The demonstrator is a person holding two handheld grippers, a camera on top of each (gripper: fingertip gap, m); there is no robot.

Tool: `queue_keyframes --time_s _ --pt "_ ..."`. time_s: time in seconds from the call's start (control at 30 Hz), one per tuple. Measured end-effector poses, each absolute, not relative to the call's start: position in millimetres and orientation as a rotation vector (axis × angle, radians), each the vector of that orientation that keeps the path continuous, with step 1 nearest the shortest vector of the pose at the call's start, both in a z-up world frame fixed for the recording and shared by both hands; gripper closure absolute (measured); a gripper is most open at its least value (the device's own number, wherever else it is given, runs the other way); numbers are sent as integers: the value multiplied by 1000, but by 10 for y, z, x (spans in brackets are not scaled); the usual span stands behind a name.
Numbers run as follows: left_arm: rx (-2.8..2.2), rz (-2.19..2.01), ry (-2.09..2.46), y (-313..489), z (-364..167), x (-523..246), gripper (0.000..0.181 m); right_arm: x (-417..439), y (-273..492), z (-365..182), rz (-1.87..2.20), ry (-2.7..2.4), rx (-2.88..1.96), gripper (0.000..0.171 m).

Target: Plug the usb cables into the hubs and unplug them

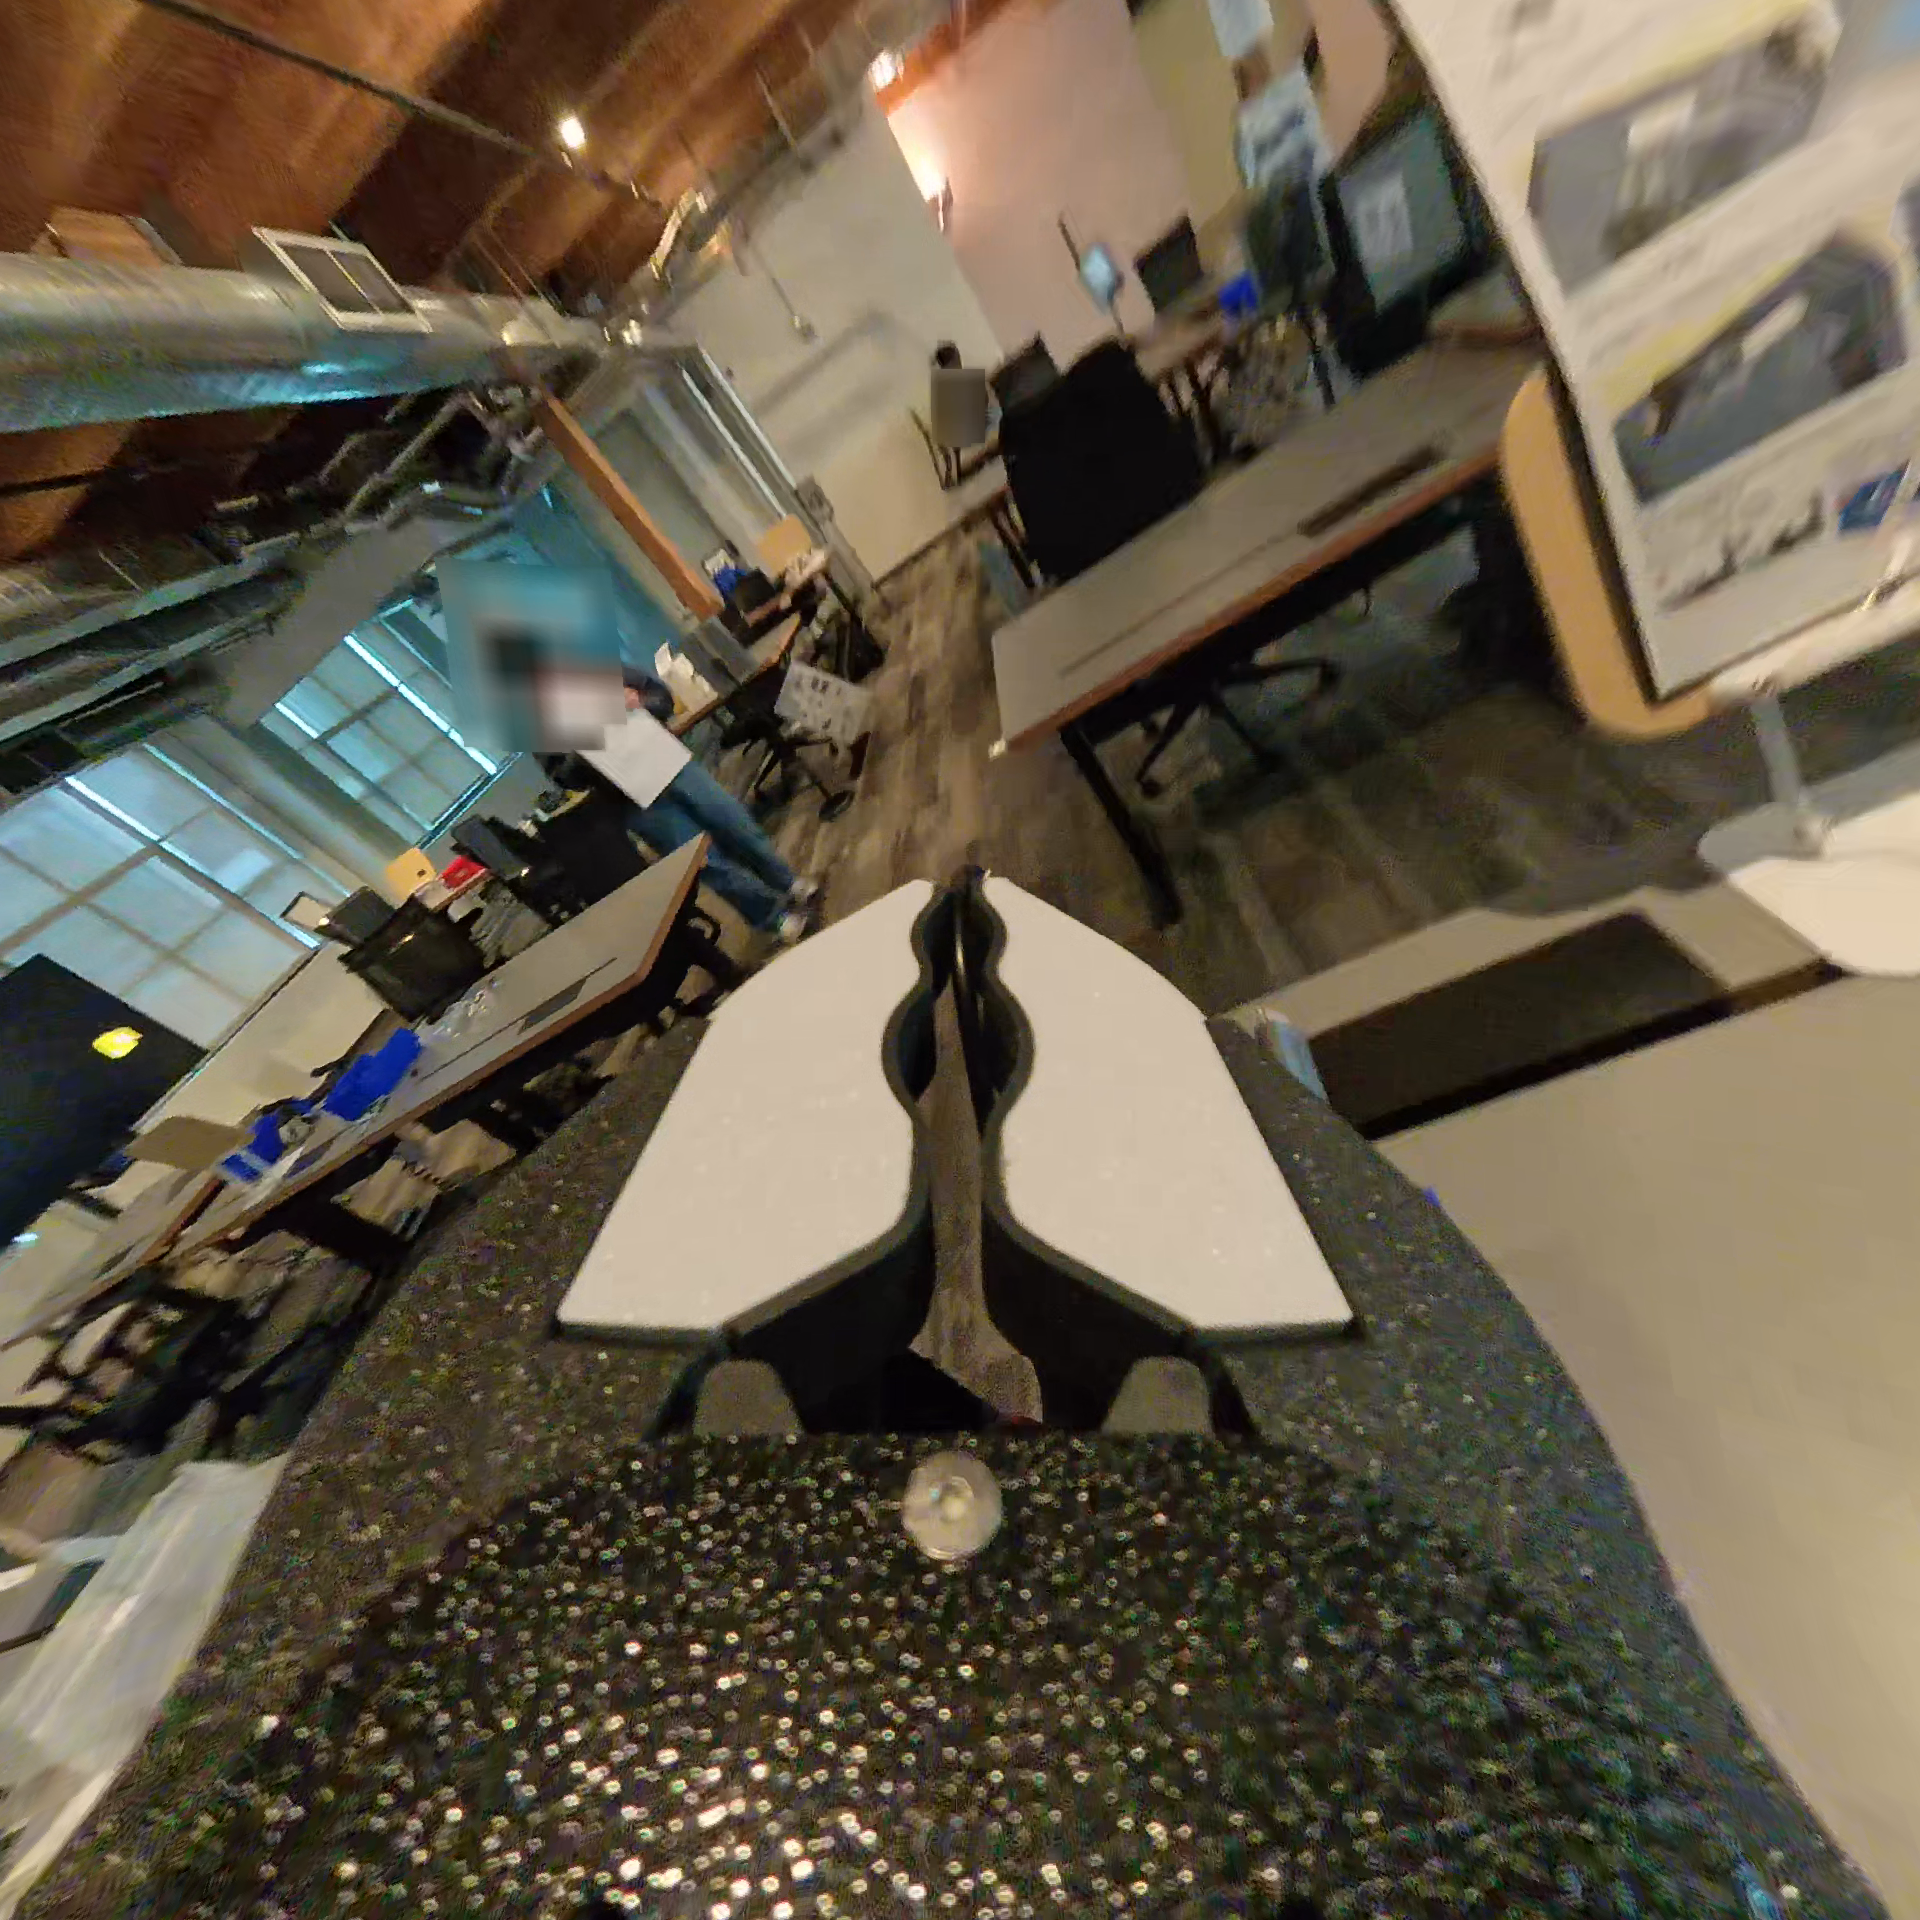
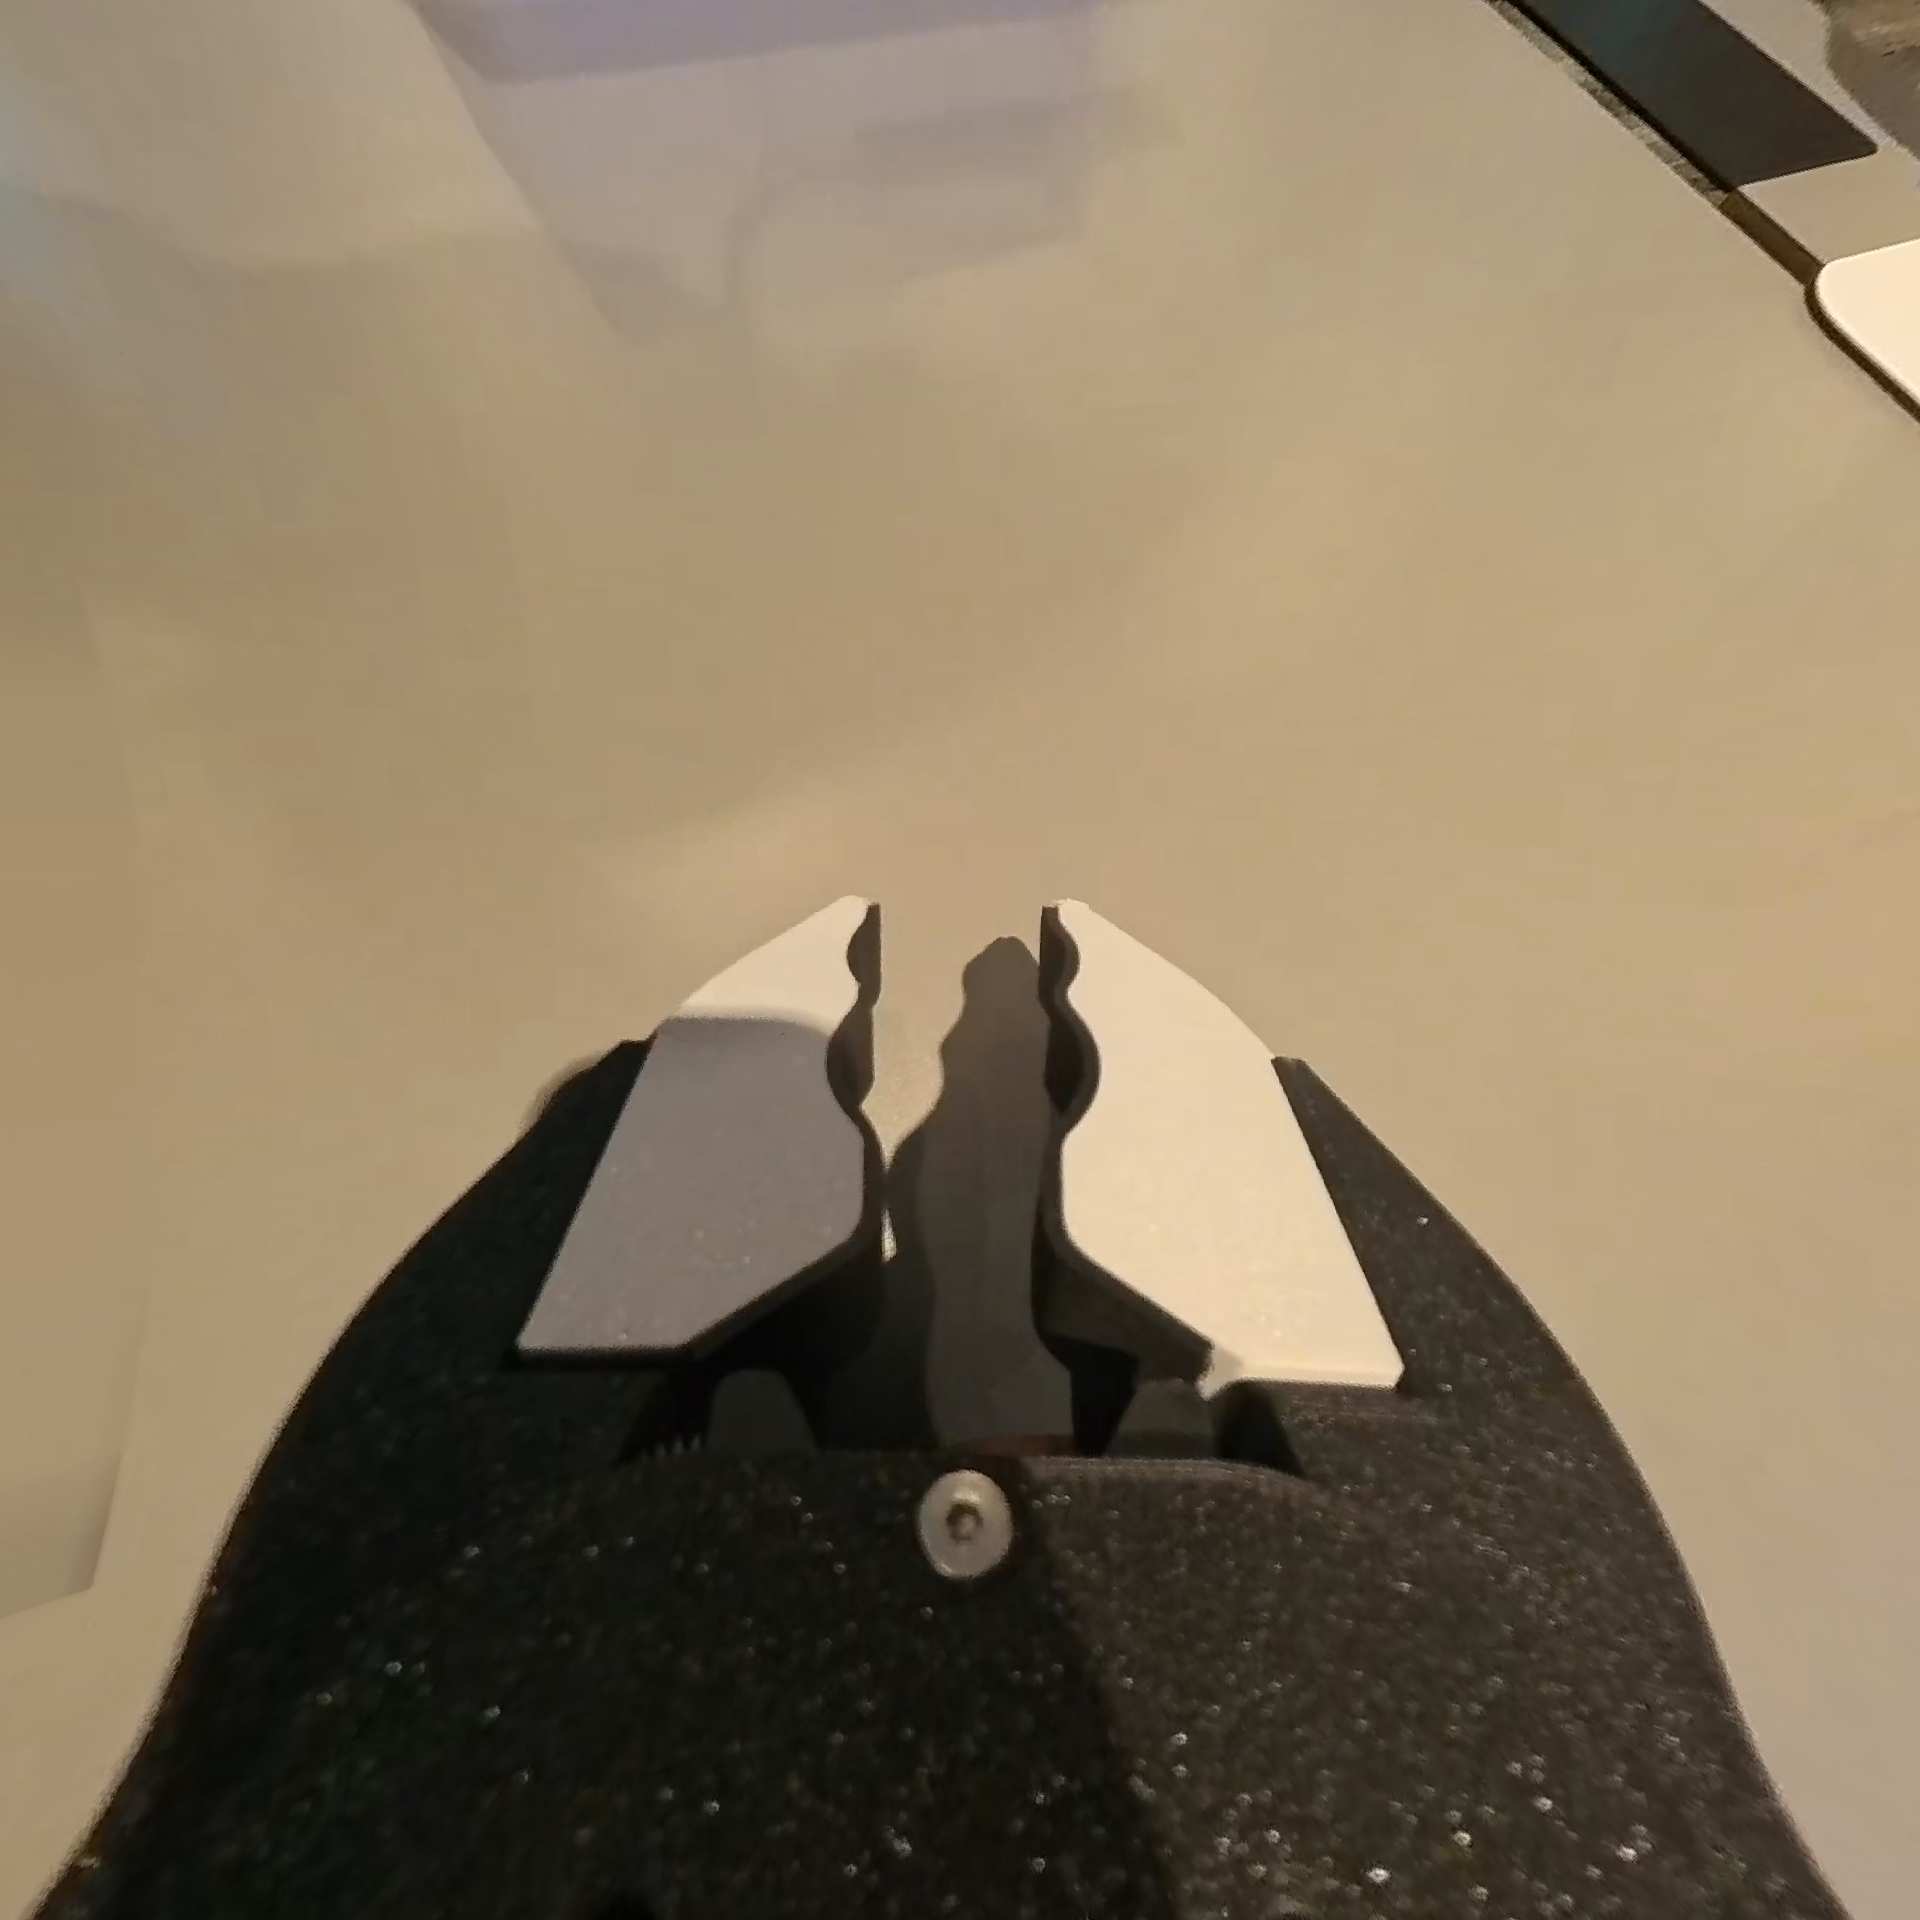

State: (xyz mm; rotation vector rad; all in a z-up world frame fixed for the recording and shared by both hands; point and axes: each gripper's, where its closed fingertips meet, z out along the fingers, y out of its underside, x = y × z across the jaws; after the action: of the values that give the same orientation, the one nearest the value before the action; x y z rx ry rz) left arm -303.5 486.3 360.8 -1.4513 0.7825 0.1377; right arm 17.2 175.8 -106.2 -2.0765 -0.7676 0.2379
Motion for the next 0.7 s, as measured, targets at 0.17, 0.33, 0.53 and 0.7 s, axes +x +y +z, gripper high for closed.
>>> queue_keyframes --time_s 0.17,0.33,0.53,0.7 --pt "-1398 118 735 4776 3769 -3086 179 166 1753 -1062 235 -774 -2073 142" --pt "-1285 142 681 4594 4124 -3109 179 167 1751 -1053 222 -776 -2064 142" --pt "-1139 162 652 4223 4582 -2964 179 163 1747 -1044 208 -783 -2053 142" --pt "-1156 256 653 4270 4590 -2957 179 161 1735 -1031 179 -796 -2033 142"
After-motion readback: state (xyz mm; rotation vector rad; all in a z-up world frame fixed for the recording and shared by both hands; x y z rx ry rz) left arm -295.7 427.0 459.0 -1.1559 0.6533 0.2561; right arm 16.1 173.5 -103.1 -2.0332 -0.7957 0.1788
